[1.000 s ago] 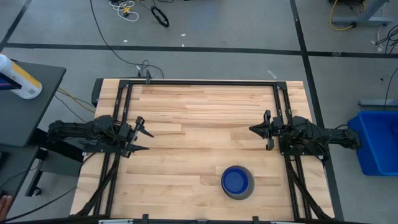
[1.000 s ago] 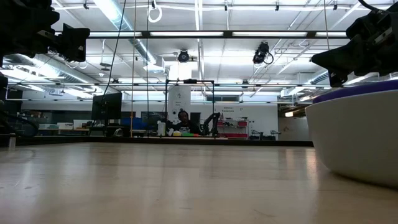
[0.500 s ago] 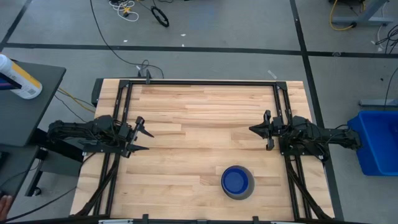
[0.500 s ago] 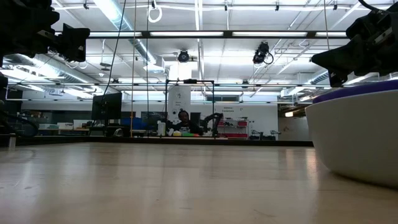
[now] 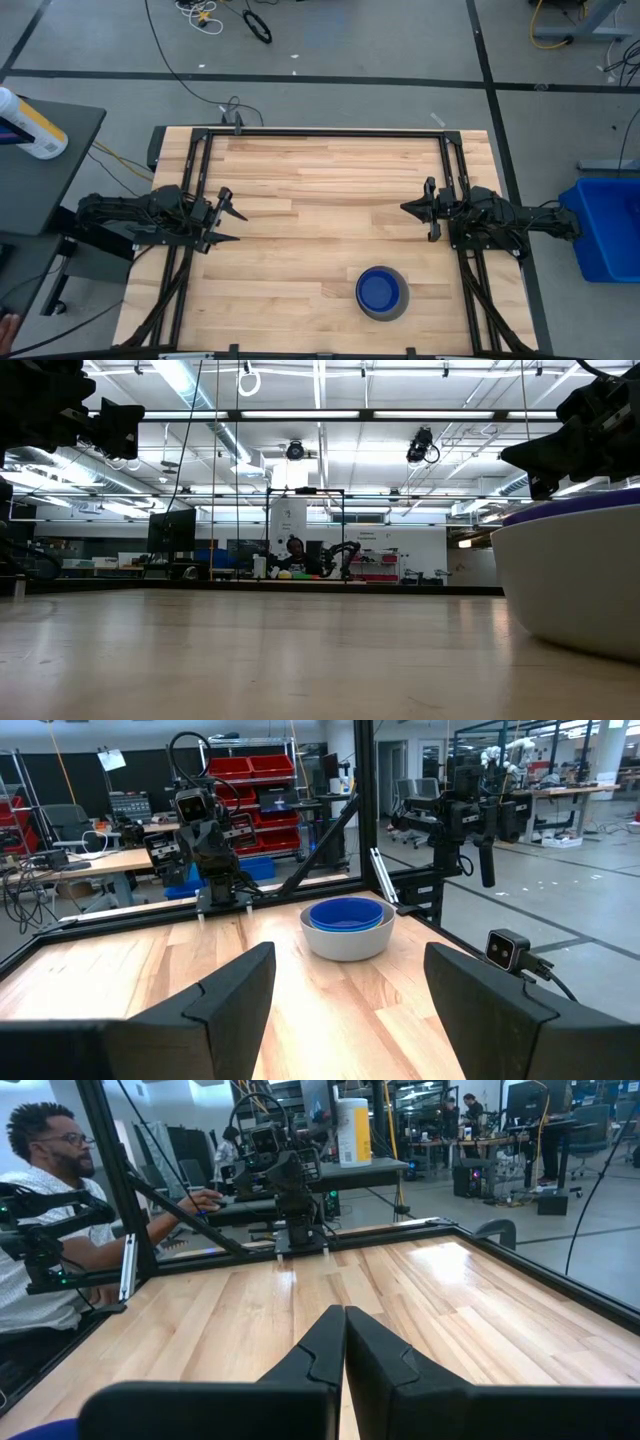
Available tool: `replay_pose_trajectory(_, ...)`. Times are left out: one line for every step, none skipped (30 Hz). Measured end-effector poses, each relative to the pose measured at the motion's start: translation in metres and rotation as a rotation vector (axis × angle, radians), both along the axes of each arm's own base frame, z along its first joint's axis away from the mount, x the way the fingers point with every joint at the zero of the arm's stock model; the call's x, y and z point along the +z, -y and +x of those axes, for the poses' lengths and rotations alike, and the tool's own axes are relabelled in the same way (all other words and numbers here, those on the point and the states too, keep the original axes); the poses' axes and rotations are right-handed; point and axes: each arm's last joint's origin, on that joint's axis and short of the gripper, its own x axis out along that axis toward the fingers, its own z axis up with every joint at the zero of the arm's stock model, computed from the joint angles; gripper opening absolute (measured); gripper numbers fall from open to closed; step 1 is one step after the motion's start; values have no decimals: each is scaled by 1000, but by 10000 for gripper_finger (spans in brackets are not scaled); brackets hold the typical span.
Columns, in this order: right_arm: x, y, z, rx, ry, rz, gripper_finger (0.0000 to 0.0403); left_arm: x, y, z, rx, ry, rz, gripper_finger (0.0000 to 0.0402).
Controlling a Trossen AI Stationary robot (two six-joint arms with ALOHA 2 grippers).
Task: Nest bowls inside each other
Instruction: Return to Home Position
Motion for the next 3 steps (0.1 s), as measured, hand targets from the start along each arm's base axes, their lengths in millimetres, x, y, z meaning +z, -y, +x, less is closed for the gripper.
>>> replay_pose_trajectory(0,0,0,0,0,0,20,0,0,0,0,0,0,263)
replay_pose_trajectory(0,0,0,0,0,0,19,0,0,0,0,0,0,263)
replay_pose_trajectory(0,0,0,0,0,0,19,0,0,0,0,0,0,263)
